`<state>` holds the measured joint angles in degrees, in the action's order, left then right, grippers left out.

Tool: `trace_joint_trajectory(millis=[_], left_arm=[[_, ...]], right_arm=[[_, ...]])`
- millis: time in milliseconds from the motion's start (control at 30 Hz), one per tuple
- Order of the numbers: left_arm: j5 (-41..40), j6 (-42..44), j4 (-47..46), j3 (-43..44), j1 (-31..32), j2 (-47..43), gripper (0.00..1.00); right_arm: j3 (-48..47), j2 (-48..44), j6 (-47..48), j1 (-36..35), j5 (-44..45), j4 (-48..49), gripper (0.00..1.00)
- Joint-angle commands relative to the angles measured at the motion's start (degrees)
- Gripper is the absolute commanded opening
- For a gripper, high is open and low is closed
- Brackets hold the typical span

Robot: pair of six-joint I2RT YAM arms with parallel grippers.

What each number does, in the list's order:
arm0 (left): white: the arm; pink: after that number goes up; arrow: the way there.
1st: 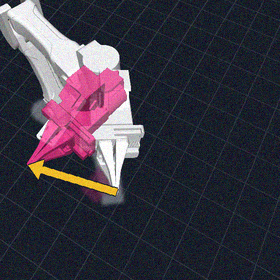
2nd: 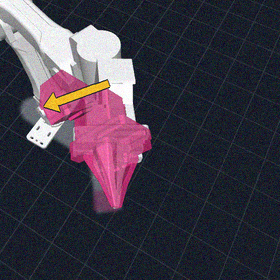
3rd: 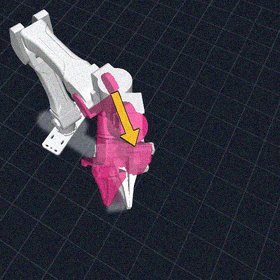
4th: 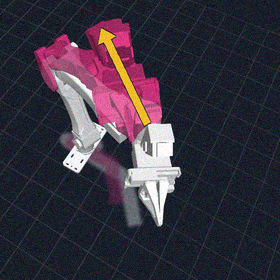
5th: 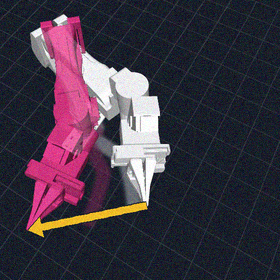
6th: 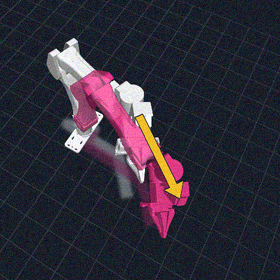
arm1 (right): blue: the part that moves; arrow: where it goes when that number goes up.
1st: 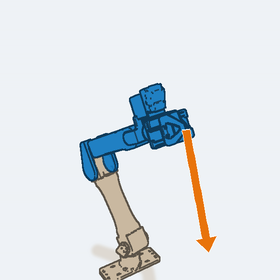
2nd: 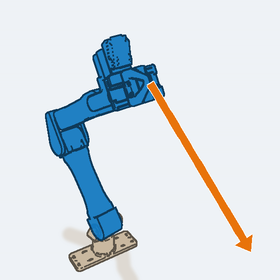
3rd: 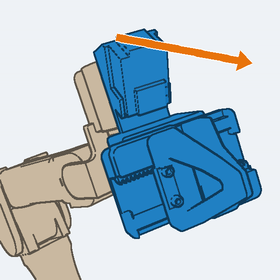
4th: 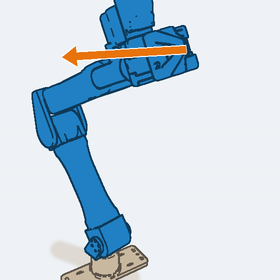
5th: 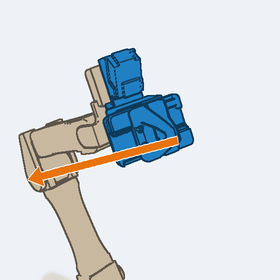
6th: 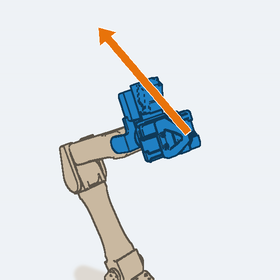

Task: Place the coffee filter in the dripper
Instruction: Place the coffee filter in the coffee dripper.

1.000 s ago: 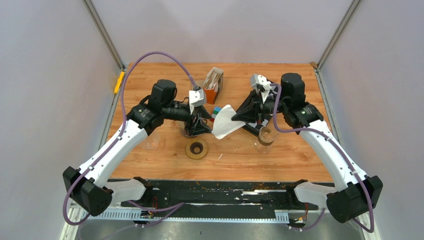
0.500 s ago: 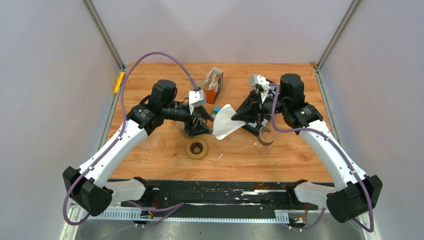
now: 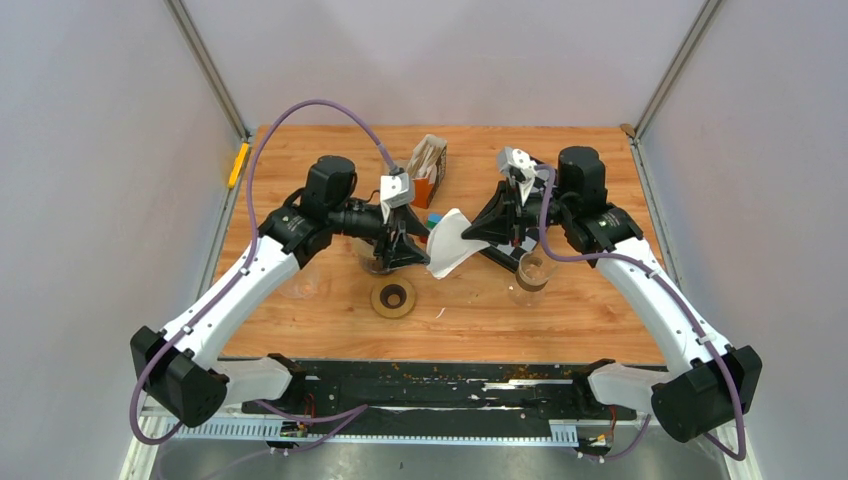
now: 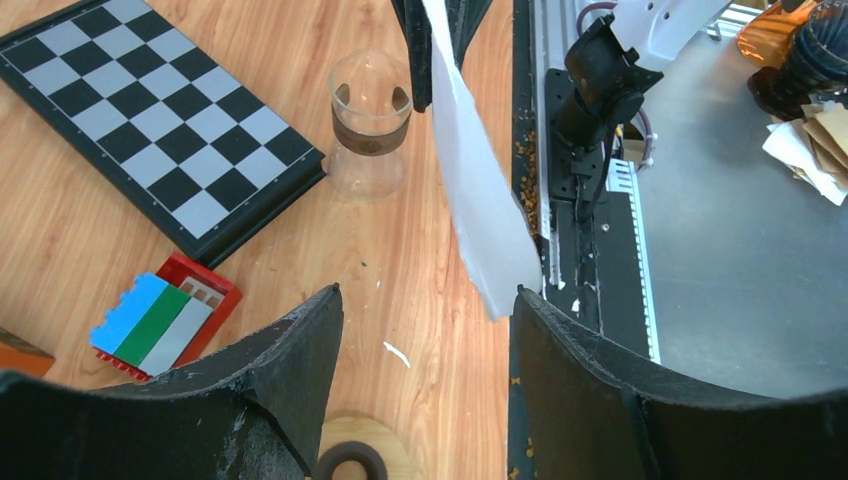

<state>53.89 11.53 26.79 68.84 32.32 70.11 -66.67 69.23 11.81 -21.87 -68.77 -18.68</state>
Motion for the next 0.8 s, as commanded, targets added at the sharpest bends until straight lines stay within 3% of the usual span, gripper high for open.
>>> trace_joint_trajectory(millis=[0,500,767], left_arm=[[1.5,-3.2,-4.5,0.3,1.1,0.9,0.7],[2.1,-5.9,-5.9,1.2,4.6,3.8,0.7],[-4.5,-6.9,-6.8,2.8,4.6,3.4,0.69]], right_arm=[[-0.1,-0.1,-1.5,0.2,-0.2,3.7,0.0],[1.4,-0.1,-3.5,0.2,5.1,6.3,0.0],[2.7,-0.9,-2.8,0.2,-1.1,7.1,0.0]])
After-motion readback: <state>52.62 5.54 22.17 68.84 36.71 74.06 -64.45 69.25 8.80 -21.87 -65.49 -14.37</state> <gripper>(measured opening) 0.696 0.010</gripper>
